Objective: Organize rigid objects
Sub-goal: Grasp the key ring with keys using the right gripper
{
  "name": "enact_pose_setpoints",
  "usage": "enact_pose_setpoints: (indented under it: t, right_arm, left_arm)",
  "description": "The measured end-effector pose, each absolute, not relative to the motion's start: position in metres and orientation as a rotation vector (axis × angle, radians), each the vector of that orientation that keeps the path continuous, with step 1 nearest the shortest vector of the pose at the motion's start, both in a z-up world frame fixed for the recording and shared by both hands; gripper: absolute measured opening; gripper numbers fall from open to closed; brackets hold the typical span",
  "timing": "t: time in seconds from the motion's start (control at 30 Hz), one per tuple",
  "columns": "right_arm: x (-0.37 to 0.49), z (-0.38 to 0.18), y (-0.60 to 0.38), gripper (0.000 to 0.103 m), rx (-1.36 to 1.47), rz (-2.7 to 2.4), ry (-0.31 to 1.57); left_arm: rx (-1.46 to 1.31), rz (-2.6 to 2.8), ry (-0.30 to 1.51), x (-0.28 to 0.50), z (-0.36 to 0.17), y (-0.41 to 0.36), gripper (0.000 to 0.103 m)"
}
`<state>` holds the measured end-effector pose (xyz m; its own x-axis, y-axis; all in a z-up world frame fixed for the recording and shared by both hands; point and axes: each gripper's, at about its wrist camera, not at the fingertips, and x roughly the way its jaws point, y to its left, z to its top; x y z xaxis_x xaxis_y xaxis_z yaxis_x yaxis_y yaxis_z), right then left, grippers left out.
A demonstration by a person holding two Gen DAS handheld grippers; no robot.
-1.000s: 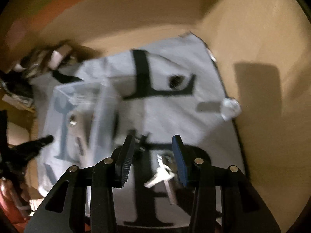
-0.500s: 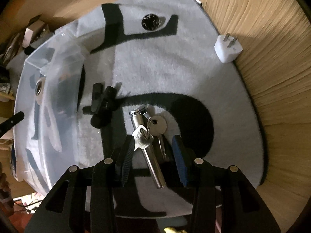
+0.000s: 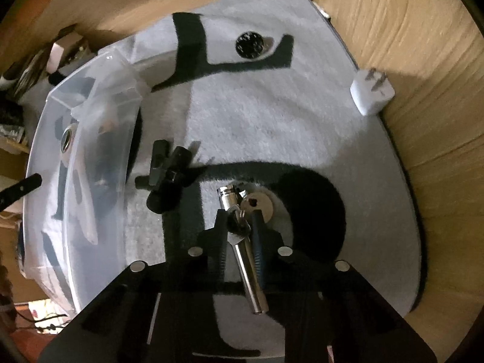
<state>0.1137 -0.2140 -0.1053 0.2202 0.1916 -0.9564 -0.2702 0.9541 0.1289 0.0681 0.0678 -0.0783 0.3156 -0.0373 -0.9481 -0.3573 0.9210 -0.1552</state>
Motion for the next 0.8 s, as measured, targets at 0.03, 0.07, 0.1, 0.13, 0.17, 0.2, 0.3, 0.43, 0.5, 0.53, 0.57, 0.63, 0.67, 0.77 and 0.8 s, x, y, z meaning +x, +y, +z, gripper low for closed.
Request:
enact_pose_setpoints:
  t: [0.03,0.07,0.1,0.13,0.17,0.2,0.3,0.43,0.5,0.53,0.57,0.63,0.67,0.77,0.8]
  right_arm:
    - [0.113,-0.104,-0.214,0.011,-0.071,0.321,1.299]
    - [0.113,-0.102,-0.216,0.010,-0.068,0.320,1.291]
    - [0.114,-0.100,-0.215,0.009,-0.064,0.318,1.283]
    - [0.114,-0.098,-0.216,0.008,-0.058,0.318,1.277]
    - [0.114,-0.095,-0.217,0.007,-0.054,0.314,1.267]
    - [0.116,-0.091,-0.222,0.006,-0.052,0.313,1.258]
    - [0.121,-0.080,-0.231,0.005,-0.044,0.314,1.231]
    - [0.122,-0.071,-0.235,0.004,-0.036,0.308,1.198]
    - [0.120,-0.064,-0.236,0.003,-0.022,0.311,1.180]
    - [0.119,-0.059,-0.236,0.003,-0.019,0.311,1.170]
    - [0.119,-0.055,-0.236,0.003,-0.015,0.314,1.158]
    - [0.120,-0.050,-0.233,0.003,-0.017,0.322,1.134]
    - [0.124,-0.052,-0.229,0.003,-0.019,0.326,1.134]
    - [0.127,-0.059,-0.231,0.004,-0.021,0.311,1.183]
    - [0.130,-0.065,-0.232,0.004,-0.013,0.305,1.208]
  left_arm:
    - [-0.368,0.219,1.239,0.068,-0.078,0.068,0.007]
    - [-0.368,0.220,1.239,0.068,-0.078,0.068,0.007]
    - [-0.368,0.222,1.238,0.068,-0.078,0.067,0.007]
    - [-0.369,0.224,1.237,0.068,-0.078,0.067,0.007]
    - [-0.370,0.225,1.236,0.068,-0.078,0.067,0.007]
    - [-0.371,0.226,1.235,0.067,-0.078,0.067,0.007]
    - [-0.376,0.229,1.232,0.067,-0.078,0.068,0.007]
    - [-0.382,0.233,1.231,0.066,-0.077,0.068,0.007]
    - [-0.383,0.233,1.230,0.066,-0.077,0.068,0.007]
    - [-0.384,0.234,1.229,0.066,-0.077,0.069,0.007]
    - [-0.384,0.233,1.229,0.066,-0.077,0.069,0.007]
    - [-0.385,0.232,1.228,0.066,-0.077,0.069,0.007]
    - [-0.385,0.232,1.228,0.066,-0.077,0.069,0.007]
    - [-0.382,0.232,1.229,0.066,-0.077,0.069,0.007]
    - [-0.383,0.231,1.230,0.066,-0.077,0.069,0.007]
